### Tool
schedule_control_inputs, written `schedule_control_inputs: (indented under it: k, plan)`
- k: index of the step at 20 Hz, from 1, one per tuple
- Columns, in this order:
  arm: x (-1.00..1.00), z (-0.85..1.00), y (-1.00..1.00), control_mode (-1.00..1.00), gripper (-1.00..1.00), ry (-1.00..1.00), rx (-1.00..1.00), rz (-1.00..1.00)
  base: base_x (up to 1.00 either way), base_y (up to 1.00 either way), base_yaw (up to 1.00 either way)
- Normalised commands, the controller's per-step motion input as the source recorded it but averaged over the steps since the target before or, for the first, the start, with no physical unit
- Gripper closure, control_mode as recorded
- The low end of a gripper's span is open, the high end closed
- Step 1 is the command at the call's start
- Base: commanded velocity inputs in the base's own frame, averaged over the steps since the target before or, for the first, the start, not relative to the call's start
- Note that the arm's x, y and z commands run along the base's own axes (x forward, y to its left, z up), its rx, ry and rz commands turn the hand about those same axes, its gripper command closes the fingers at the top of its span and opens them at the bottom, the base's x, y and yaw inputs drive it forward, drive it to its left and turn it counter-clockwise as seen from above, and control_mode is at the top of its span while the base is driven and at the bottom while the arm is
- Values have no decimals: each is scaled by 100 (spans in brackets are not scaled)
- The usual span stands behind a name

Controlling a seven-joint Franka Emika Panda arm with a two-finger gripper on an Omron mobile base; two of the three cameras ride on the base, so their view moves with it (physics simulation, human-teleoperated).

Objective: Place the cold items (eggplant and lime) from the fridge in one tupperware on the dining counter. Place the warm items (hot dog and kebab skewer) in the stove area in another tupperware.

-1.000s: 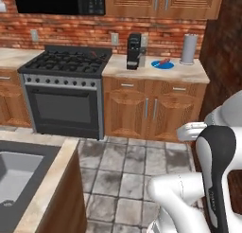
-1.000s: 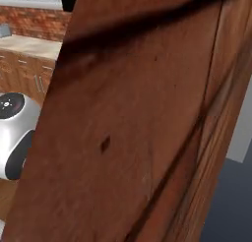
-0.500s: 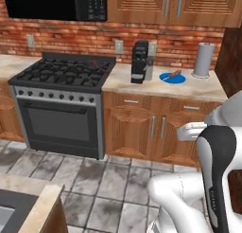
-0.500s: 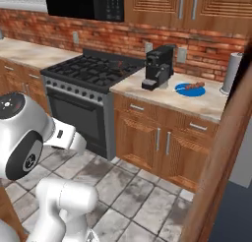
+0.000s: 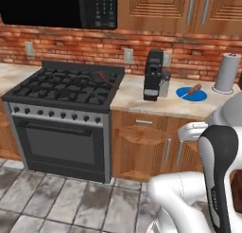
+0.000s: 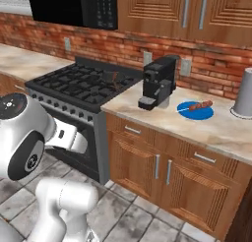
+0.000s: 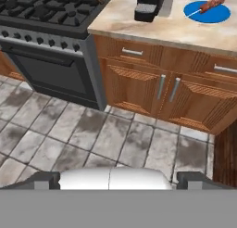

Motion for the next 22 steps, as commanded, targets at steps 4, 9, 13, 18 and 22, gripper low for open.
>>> schedule_control_inputs:
  k: [4, 9, 13, 18, 22]
  plan:
    - [0, 0, 0, 100, -100, 0, 0, 0, 100, 66, -1]
    - [0, 0, 0, 100, -100, 0, 0, 0, 93, 60, -2]
    - [0, 0, 0, 100, -100, 0, 0, 0, 100, 56, -4]
    - [0, 0, 0, 100, -100, 0, 0, 0, 87, 41, -7]
    - [0, 0, 0, 100, -100, 0, 0, 0, 76, 38, -22]
